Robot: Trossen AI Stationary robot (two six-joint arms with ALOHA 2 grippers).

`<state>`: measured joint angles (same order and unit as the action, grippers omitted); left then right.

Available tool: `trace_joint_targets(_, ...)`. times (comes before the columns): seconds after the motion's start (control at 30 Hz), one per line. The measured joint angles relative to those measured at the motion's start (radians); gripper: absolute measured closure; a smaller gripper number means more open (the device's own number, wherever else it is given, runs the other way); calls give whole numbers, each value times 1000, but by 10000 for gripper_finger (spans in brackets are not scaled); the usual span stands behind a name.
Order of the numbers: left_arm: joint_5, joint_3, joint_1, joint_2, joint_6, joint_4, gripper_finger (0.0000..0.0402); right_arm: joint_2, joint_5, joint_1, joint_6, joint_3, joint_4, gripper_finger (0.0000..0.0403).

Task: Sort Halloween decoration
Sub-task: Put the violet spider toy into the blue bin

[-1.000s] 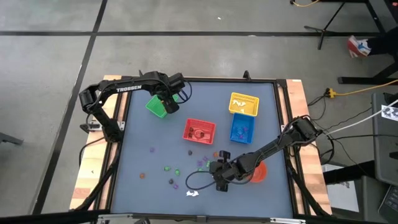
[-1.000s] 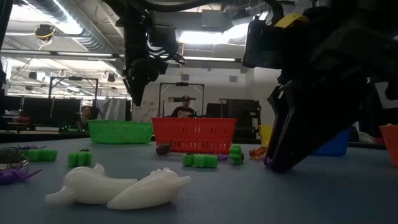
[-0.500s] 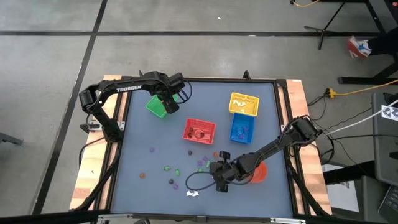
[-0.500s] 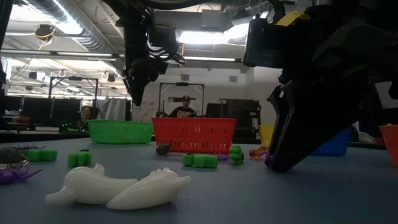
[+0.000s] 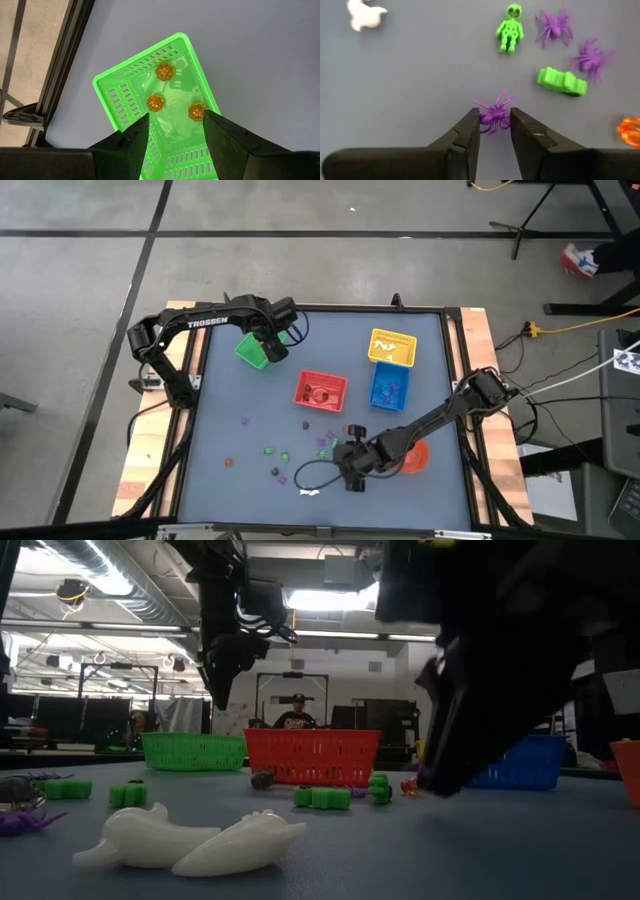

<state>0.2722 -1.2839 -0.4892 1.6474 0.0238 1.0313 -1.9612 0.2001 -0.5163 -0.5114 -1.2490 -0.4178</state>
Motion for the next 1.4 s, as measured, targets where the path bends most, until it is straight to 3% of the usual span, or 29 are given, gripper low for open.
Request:
trace_joint_targets(0.27,0,0,0,0,0,-3,231,2,27,0,5,-164,-290,302)
trace_joint_targets(0.6,0,0,0,0,1,-3,231,55,78,0,175,-343,-560,302)
trace_joint_targets(0.73,0,0,0,0,1,-3,231,148,116,2,181,-345,-653,302)
trace_joint_targets(1.03,0,0,0,0,1,-17,231,379,338,68,184,-346,-891,302)
trace_joint_targets(1.2,0,0,0,0,2,-23,231,508,361,146,256,-285,-874,302)
trace_joint_targets(1.4,0,0,0,0,2,-23,231,665,357,245,307,-120,-827,302)
